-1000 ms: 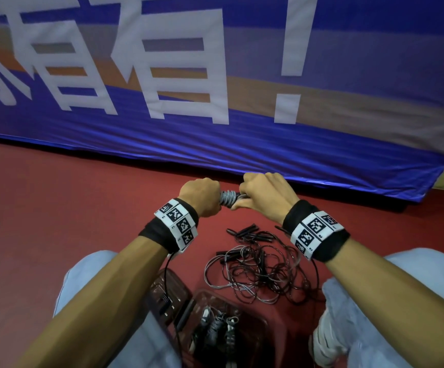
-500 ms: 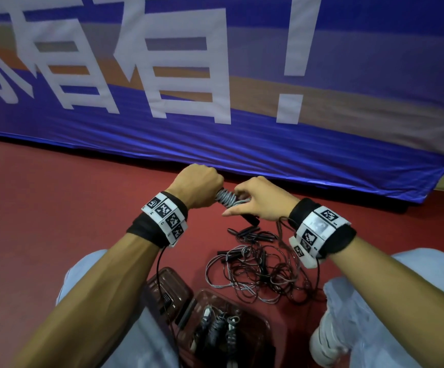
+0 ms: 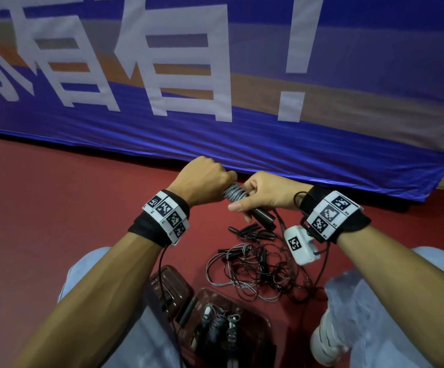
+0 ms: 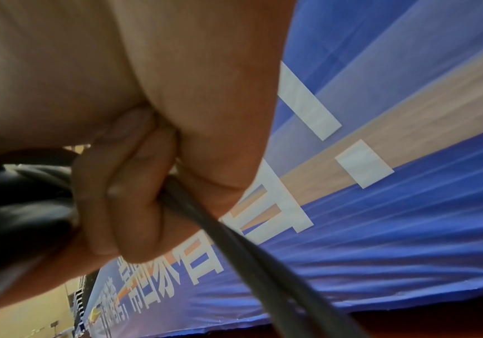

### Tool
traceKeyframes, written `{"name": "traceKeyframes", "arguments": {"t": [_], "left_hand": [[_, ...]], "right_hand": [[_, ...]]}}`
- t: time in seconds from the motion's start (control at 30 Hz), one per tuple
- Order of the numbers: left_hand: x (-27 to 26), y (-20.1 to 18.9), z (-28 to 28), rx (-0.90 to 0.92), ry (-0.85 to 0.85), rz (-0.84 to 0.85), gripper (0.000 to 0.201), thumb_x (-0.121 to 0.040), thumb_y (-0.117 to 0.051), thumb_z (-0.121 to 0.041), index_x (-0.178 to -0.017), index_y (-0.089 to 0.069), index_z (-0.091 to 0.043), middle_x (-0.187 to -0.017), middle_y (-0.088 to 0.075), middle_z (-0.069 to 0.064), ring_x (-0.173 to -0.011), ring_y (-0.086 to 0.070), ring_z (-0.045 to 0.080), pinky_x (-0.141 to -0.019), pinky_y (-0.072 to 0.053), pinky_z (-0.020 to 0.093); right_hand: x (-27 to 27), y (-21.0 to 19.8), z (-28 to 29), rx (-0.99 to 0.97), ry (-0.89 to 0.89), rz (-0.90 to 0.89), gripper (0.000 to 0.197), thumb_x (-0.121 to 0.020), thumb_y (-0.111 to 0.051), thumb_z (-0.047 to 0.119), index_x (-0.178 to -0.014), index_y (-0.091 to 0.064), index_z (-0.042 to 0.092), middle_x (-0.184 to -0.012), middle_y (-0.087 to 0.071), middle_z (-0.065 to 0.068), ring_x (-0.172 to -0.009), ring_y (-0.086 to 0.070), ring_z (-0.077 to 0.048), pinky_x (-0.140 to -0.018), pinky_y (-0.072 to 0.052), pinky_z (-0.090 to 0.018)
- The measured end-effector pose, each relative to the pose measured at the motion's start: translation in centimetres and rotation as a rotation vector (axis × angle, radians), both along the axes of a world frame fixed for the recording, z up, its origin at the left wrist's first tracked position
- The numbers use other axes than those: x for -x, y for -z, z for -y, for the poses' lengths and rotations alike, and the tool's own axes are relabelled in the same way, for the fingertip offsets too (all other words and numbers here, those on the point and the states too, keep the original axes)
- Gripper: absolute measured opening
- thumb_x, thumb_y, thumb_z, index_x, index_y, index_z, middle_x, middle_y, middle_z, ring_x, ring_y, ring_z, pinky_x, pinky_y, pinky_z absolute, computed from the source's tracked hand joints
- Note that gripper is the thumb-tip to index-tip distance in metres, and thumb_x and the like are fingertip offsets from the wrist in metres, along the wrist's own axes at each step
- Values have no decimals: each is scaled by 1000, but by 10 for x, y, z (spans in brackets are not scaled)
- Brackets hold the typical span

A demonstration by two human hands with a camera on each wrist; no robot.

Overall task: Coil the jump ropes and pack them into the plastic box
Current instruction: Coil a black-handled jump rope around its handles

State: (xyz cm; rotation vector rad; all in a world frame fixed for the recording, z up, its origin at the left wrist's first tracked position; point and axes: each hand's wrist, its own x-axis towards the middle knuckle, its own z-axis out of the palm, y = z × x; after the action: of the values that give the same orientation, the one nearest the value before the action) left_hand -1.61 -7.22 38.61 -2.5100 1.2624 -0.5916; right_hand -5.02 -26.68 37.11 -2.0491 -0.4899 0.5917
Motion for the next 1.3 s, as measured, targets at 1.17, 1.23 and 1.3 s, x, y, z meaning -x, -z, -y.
{"name": "traceKeyframes", "arguments": {"t": [1.17,1.23,1.3], "left_hand": [[2,13,12,782,-552,-428,24,-77,-67,-36,-65,-53,-20,-71,-63,8,-74,-63,39,-61,-48,37],[3,16,15,772,-598,-428,24,-79,-67,-38,-70,-56,-19,-71,-58,5,-76,-63,39,-61,-45,36],[3,19,18,771,-643,-428,26,-81,-67,-38,-80,-59,-14,-72,-53,1,-78,-62,37,-62,-40,34]], "right_hand": [[-16,14,-23,-836,255,-452,43,-111,-31,35,-88,-53,6,-56,-56,0,-30,-19,-5,-39,-13,-18],[-17,16,-25,-812,302,-453,43,-111,-30,34,-88,-53,7,-58,-58,-4,-30,-20,-4,-37,-16,-17],[-18,15,-25,-813,354,-468,42,-110,-30,33,-87,-53,6,-58,-58,-5,-30,-20,-4,-36,-17,-17]]}}
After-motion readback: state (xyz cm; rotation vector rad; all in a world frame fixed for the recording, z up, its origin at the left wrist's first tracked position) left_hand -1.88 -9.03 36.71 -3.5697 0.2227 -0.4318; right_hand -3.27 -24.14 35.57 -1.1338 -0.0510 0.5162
